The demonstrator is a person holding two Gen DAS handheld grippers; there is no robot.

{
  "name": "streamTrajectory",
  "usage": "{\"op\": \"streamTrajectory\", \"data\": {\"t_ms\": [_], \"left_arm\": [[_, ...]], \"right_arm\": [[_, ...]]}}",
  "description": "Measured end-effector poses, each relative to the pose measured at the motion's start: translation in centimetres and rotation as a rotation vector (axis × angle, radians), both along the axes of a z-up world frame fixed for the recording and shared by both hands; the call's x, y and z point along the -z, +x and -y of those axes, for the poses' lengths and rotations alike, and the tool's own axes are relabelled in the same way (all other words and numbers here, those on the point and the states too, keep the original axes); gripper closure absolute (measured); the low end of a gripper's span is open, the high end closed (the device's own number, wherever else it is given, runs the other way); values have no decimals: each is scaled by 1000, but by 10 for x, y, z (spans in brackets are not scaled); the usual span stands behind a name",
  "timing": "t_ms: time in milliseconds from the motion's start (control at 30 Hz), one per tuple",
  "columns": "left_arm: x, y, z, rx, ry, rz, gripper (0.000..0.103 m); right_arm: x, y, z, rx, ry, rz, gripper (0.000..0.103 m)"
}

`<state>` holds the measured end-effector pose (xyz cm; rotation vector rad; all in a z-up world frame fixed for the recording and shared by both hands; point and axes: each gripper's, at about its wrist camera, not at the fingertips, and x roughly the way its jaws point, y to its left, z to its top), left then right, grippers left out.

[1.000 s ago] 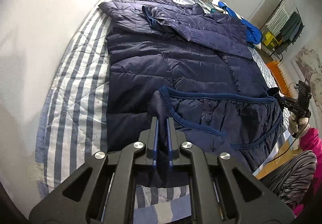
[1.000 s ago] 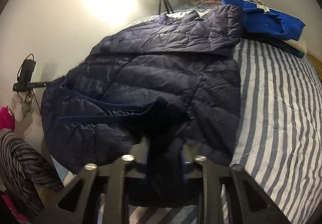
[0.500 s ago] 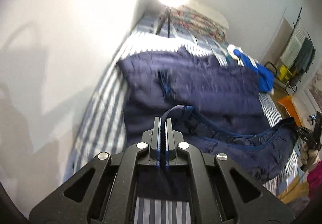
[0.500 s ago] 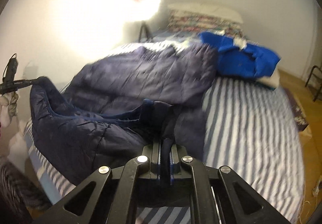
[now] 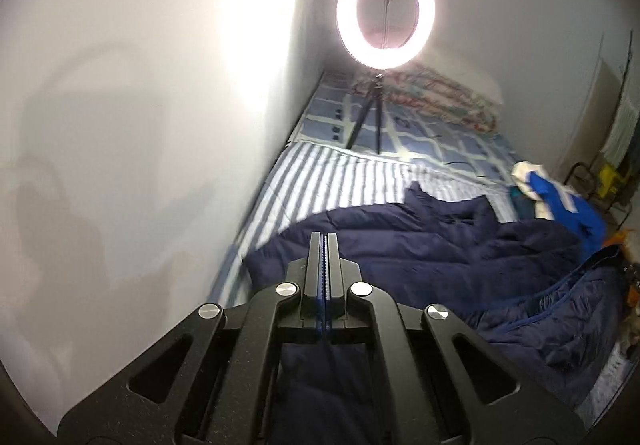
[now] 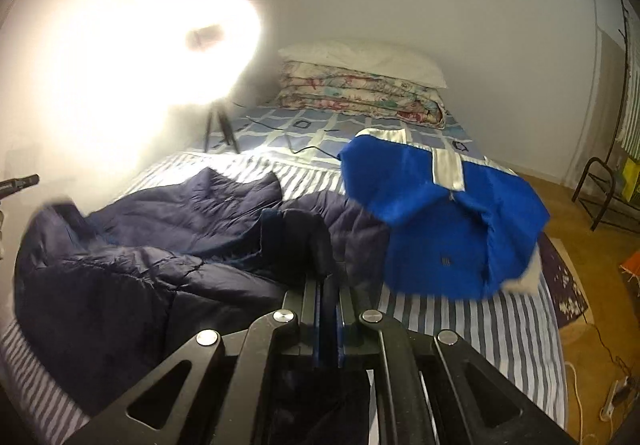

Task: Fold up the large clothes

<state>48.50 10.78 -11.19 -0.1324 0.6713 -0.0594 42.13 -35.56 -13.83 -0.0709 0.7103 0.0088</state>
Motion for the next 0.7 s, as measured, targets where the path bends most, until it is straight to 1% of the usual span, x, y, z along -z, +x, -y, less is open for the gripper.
{"op": "streamTrajectory", "data": {"t_ms": [33,67,133,167,200,233,267,300,333,400,433,500,533,567,600,633,667,700], "left_arm": [[8,12,2,1,2,-18,103],[22,30,-1,20,-29,-61,103],[40,47,-3,71,-89,-123,103],[49,52,-2,101,-101,-148,103],[58,54,1,129,-95,-163,103],[65,53,4,155,-94,-185,103],[78,57,7,192,-102,-236,100],[86,60,11,202,-103,-271,88],[94,61,14,206,-98,-292,74],[106,66,18,195,-62,-317,62],[111,70,20,187,-50,-326,62],[114,76,22,181,-84,-334,62],[116,77,25,186,-81,-331,62],[119,77,30,192,-49,-336,62],[123,78,37,201,3,-348,67],[126,78,42,210,39,-358,87],[128,78,46,214,56,-375,94],[129,78,48,202,59,-386,96]], "right_arm": [[12,20,0,5,-19,-24,101],[22,32,0,0,-28,-47,101],[50,56,-2,-40,-69,-111,101],[59,61,-3,-57,-88,-128,101],[70,64,-1,-70,-91,-146,101],[80,67,2,-75,-69,-165,101],[87,68,6,-76,-46,-178,101],[95,69,10,-75,-18,-193,101],[102,71,14,-77,6,-208,100],[109,71,17,-84,36,-223,100],[112,71,19,-85,49,-231,100],[116,70,22,-84,69,-250,100],[116,71,23,-83,71,-262,100],[118,74,21,-82,72,-271,100],[119,76,21,-76,72,-282,100],[120,79,20,-71,73,-295,100],[119,81,19,-66,74,-304,100],[117,82,18,-60,71,-314,100]]}}
